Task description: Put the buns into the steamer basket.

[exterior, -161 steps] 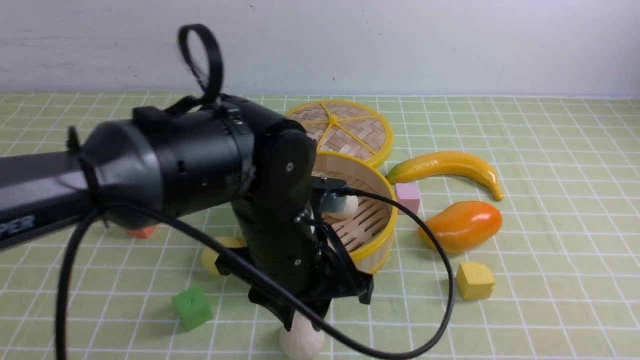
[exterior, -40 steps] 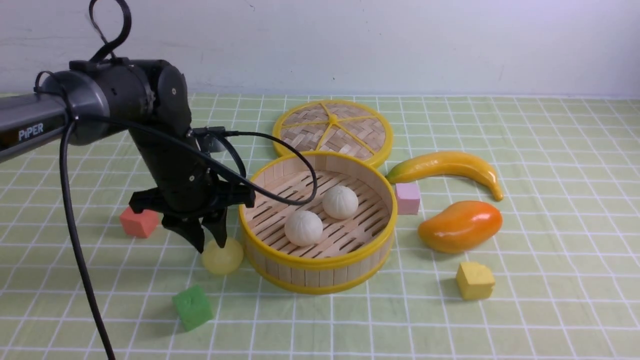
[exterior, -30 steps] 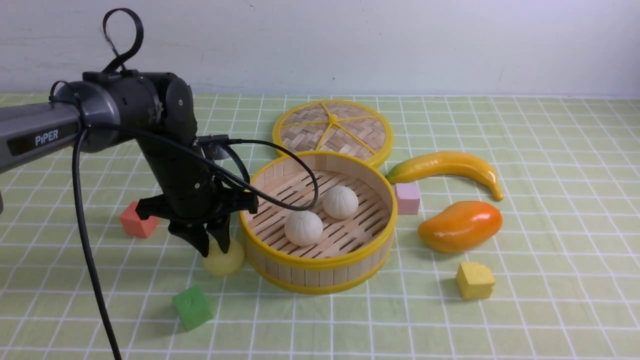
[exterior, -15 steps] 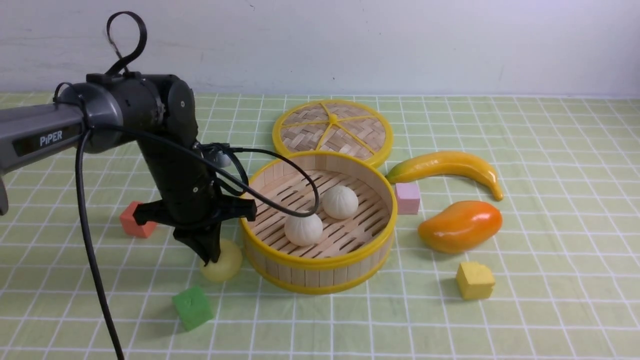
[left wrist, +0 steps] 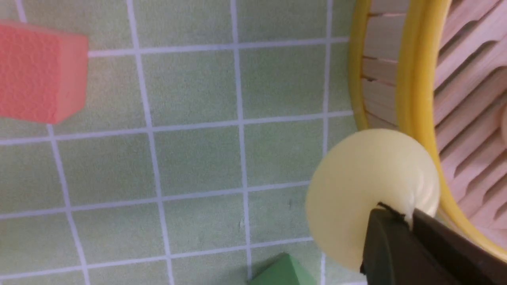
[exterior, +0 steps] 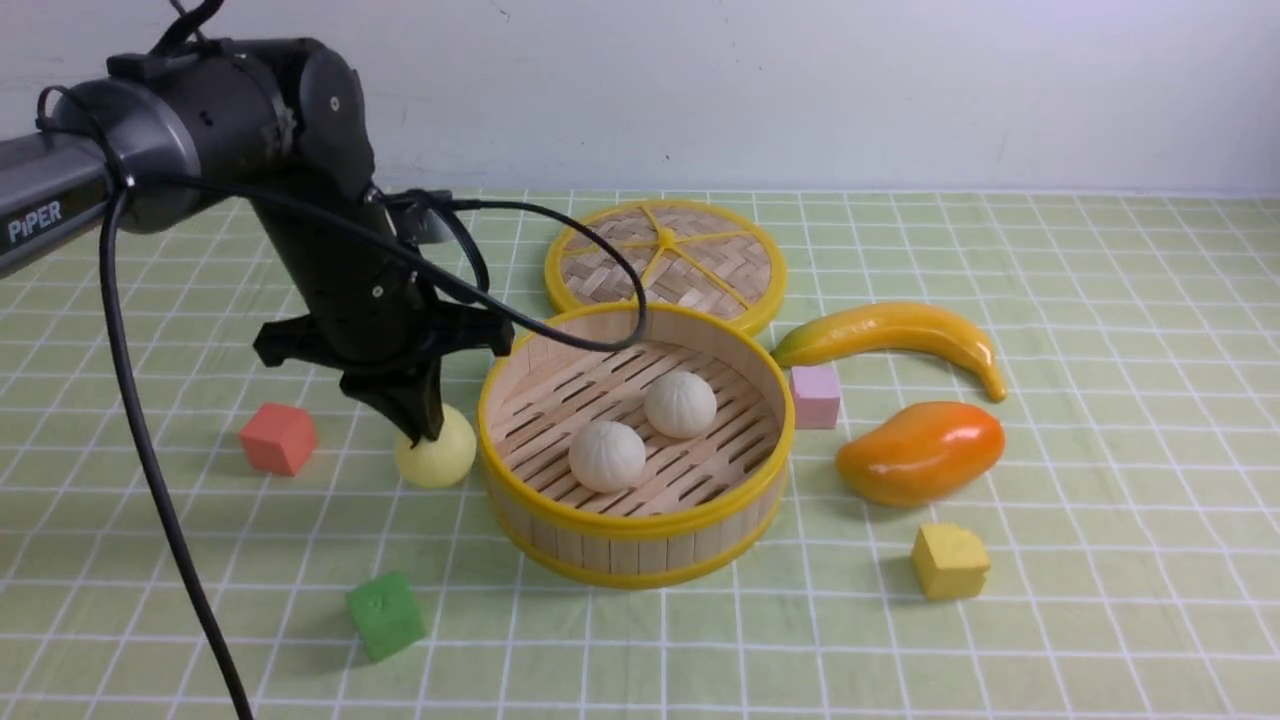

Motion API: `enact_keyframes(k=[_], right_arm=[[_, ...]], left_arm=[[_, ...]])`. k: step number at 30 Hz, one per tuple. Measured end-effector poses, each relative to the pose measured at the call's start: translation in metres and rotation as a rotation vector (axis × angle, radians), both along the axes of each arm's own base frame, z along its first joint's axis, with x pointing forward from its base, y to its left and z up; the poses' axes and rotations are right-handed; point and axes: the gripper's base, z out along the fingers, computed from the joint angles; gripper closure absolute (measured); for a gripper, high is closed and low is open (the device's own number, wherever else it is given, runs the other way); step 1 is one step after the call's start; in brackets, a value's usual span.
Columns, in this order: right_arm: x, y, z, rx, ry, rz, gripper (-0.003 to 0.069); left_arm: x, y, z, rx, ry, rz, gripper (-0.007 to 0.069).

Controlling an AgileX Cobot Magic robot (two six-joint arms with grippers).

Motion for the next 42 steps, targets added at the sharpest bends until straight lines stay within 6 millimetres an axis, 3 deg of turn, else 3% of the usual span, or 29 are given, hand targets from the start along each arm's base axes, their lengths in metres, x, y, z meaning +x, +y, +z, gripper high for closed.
enact_keyframes(k=[6,10,14,21,25,31,33,35,36,38,39,42], right_arm=[[0.0,0.0,0.0,0.0,0.0,0.0,0.042],[0.0,0.0,0.0,0.0,0.0,0.0,0.042],[0.0,0.0,0.0,0.0,0.0,0.0,0.042],[0.0,0.0,0.0,0.0,0.0,0.0,0.042],[0.0,0.0,0.0,0.0,0.0,0.0,0.042],[0.0,0.0,0.0,0.0,0.0,0.0,0.042],[0.0,0.0,0.0,0.0,0.0,0.0,0.042],[0.0,0.0,0.0,0.0,0.0,0.0,0.042],[0.0,0.0,0.0,0.0,0.0,0.0,0.042],[0.0,0.0,0.0,0.0,0.0,0.0,0.042],[0.0,0.0,0.0,0.0,0.0,0.0,0.042],[0.0,0.0,0.0,0.0,0.0,0.0,0.042]], left_arm=[[0.011,-0.008,0.045,-0.102,-0.117,0.029,0.0638],[0.02,-0.017,0.055,-0.191,-0.161,0.022,0.0638],[0.035,-0.028,0.042,-0.276,-0.167,0.004,0.0638],[0.059,-0.039,-0.019,-0.305,-0.081,0.032,0.0638],[0.064,-0.04,-0.032,-0.304,-0.061,0.057,0.0619],[0.063,-0.039,-0.03,-0.31,-0.047,0.087,0.0423],[0.06,-0.04,-0.026,-0.305,-0.021,0.063,0.0339],[0.058,-0.04,-0.022,-0.301,-0.008,0.045,0.0303],[0.055,-0.039,-0.009,-0.298,-0.011,0.009,0.0256],[0.054,-0.039,0.001,-0.302,-0.03,-0.004,0.0239],[0.049,-0.038,0.023,-0.314,-0.076,-0.018,0.0225],[0.034,-0.038,0.065,-0.366,-0.148,-0.029,0.0233]])
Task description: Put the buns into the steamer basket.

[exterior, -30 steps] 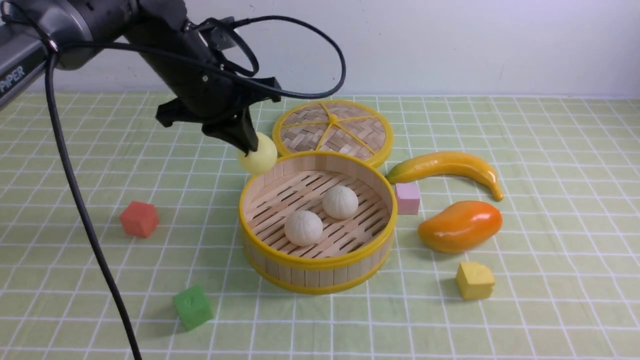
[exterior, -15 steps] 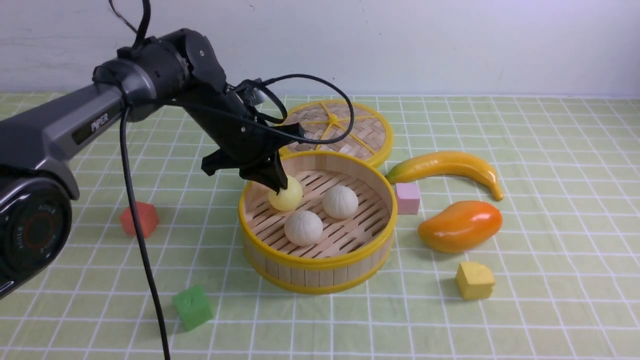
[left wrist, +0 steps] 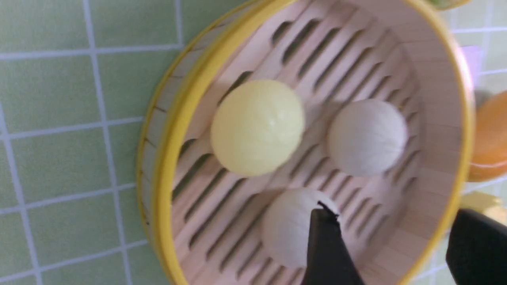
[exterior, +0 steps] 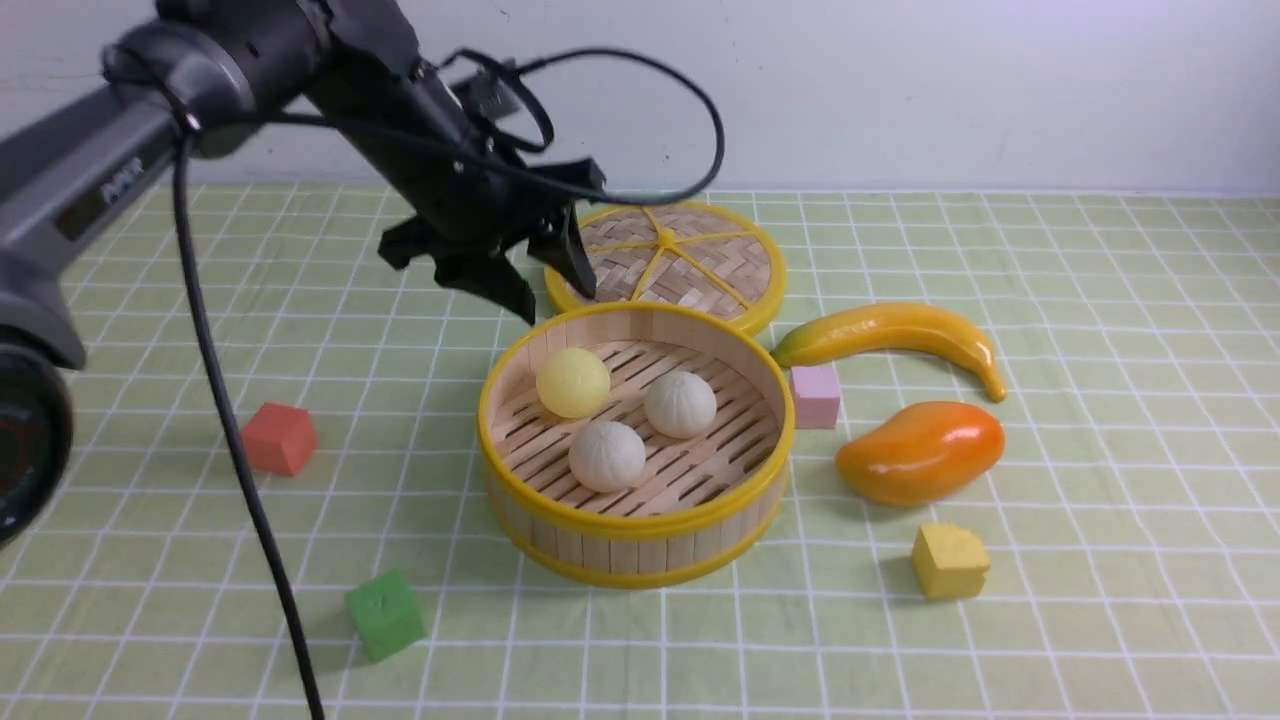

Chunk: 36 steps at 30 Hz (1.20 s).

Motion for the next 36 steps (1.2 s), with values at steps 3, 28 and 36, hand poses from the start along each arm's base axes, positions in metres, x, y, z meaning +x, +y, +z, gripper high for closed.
enact_keyframes(k=[3,28,36], right_arm=[[0.0,0.0,0.0,0.0,0.0,0.0,0.042],[0.0,0.0,0.0,0.0,0.0,0.0,0.042],[0.0,0.0,0.0,0.0,0.0,0.0,0.042]], left_arm=[[-0.025,-0.006,0.043,-0.062,-0.069,-0.025,0.0292],[-0.431,0.12,0.033,-0.234,-0.359,0.142,0.0638],[-0.468,0.14,-0.029,-0.251,-0.29,0.265,0.0638]])
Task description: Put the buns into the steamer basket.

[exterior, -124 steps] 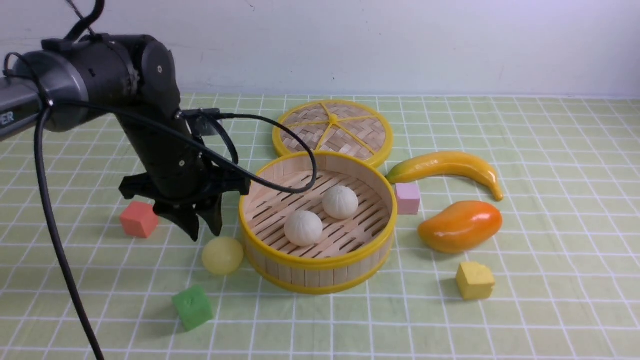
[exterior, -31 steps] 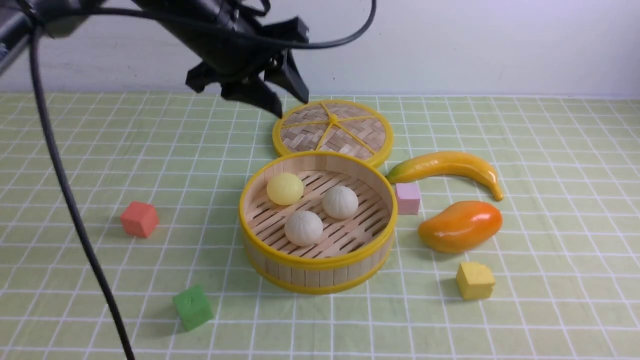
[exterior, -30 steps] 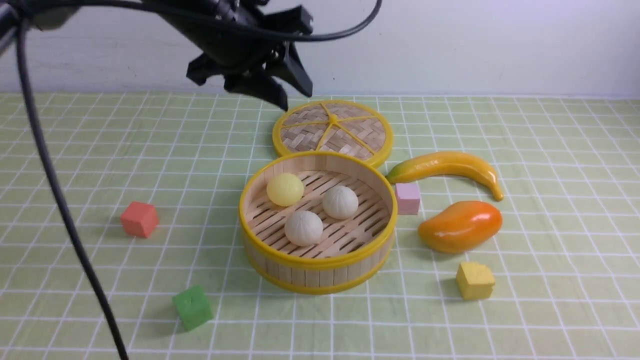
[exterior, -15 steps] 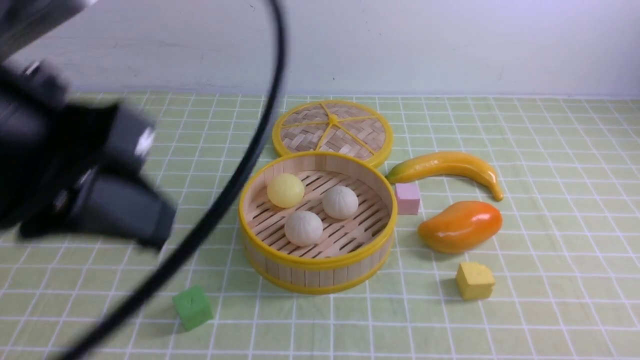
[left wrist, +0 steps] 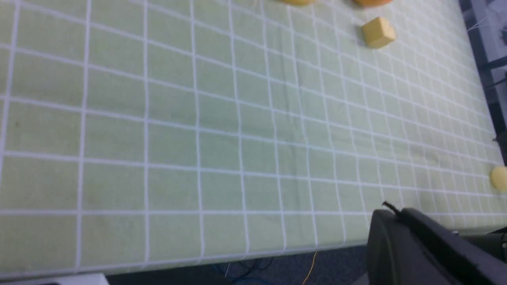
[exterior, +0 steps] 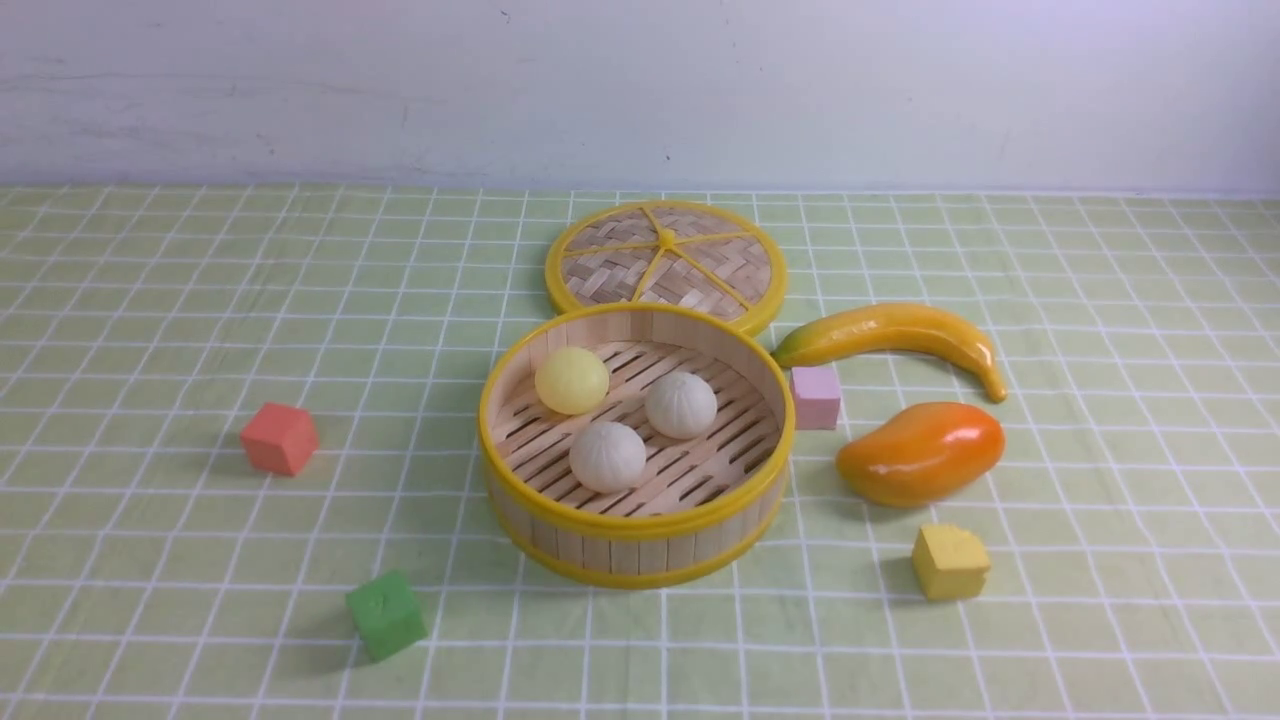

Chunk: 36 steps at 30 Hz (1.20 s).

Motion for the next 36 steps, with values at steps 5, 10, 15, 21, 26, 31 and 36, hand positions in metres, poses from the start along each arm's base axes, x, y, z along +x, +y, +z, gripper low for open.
enact_keyframes(k=[5,10,15,21,26,31,36], right_arm=[[0.0,0.0,0.0,0.0,-0.001,0.0,0.042],[0.0,0.0,0.0,0.001,-0.001,0.0,0.042],[0.0,0.0,0.0,0.001,-0.001,0.0,0.042],[0.0,0.0,0.0,0.001,-0.001,0.0,0.042],[0.0,0.0,0.0,0.001,-0.001,0.0,0.042],[0.0,0.0,0.0,0.001,-0.001,0.0,0.042],[0.0,0.0,0.0,0.001,-0.001,0.0,0.042]], left_arm=[[-0.008,0.003,-0.004,-0.025,-0.041,-0.002,0.0638],[-0.005,0.008,-0.006,0.031,-0.062,0.046,0.0638],[0.013,0.026,-0.006,0.19,-0.216,0.22,0.0638],[0.039,0.031,-0.013,0.313,-0.446,0.317,0.0638],[0.059,0.02,-0.034,0.34,-0.576,0.269,0.0638],[0.073,0.01,-0.075,0.345,-0.548,0.213,0.0637],[0.078,0.005,-0.111,0.357,-0.475,0.176,0.0636]])
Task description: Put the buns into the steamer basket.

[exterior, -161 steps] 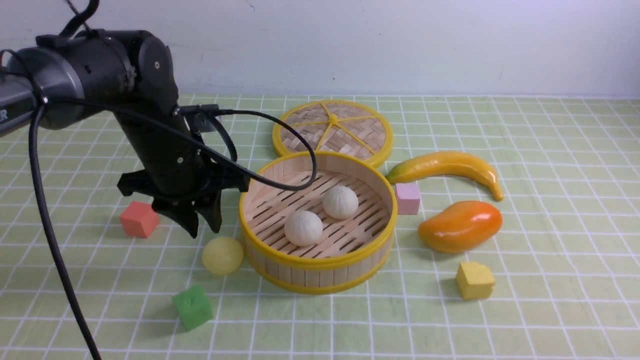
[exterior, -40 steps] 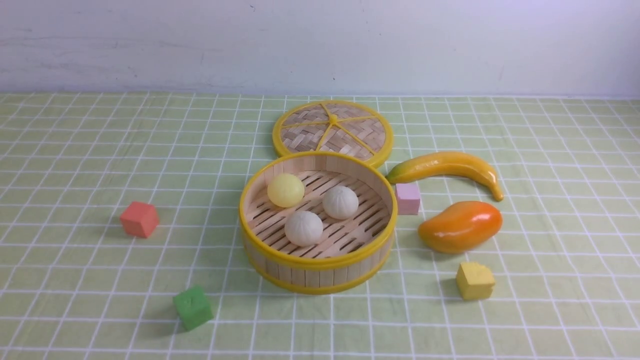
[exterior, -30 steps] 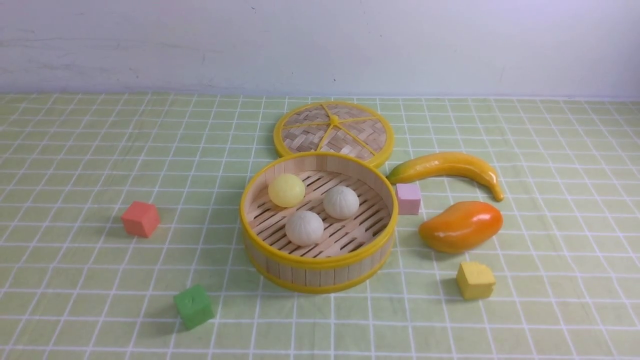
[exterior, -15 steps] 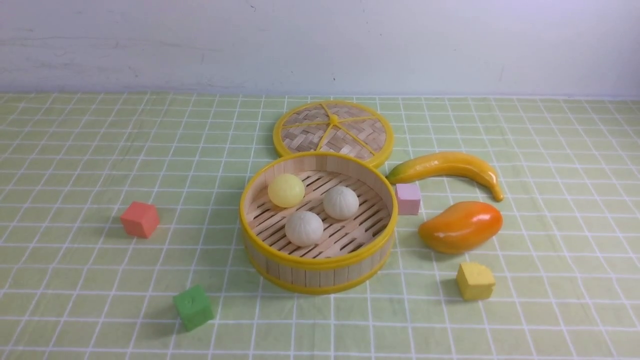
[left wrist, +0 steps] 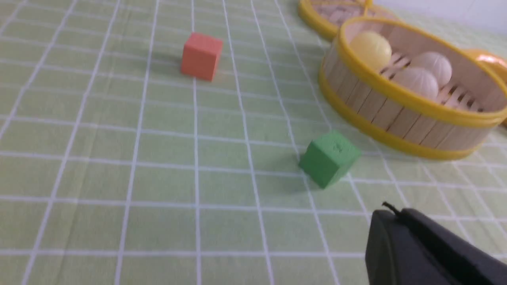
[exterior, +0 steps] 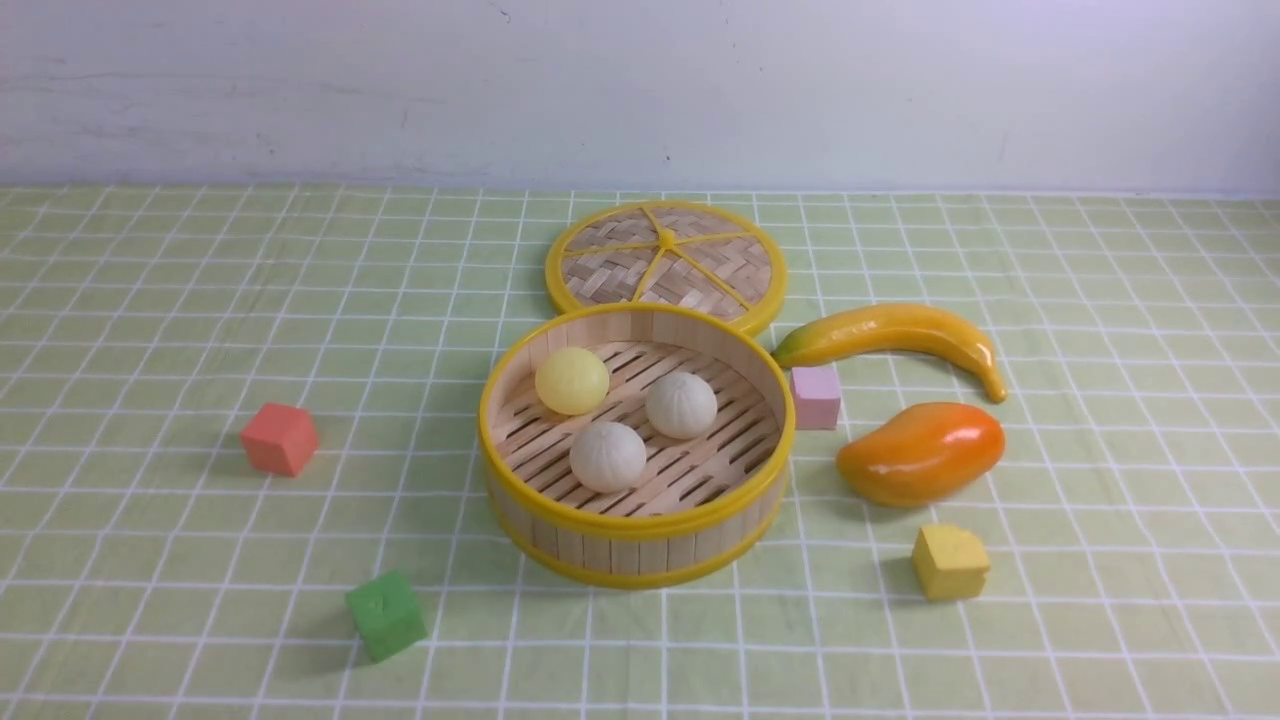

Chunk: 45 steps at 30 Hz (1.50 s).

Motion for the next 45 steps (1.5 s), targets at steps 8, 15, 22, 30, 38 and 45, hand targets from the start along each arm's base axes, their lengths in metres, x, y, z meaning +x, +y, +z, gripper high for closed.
enact_keyframes(k=[8,15,22,30,38,45], right_arm=[[0.0001,0.0,0.0002,0.0,-0.002,0.0,0.042],[0.0001,0.0,0.0002,0.0,-0.002,0.0,0.042],[0.0001,0.0,0.0002,0.0,-0.002,0.0,0.042],[0.0001,0.0,0.0002,0.0,-0.002,0.0,0.042],[0.0001,0.0,0.0002,0.0,-0.002,0.0,0.042],[0.0001,0.0,0.0002,0.0,-0.002,0.0,0.042]], left_arm=[[0.0013,0.0005,-0.0129,0.09,0.001,0.049,0.0628],[0.0019,0.0042,-0.0128,0.171,-0.012,0.104,0.0622],[0.002,0.0051,-0.0128,0.157,-0.007,0.126,0.062],[0.002,0.0052,-0.0128,0.157,-0.007,0.129,0.0614],[0.002,0.0052,-0.0128,0.156,-0.007,0.13,0.0609],[0.002,0.0052,-0.0128,0.154,-0.007,0.13,0.0603]])
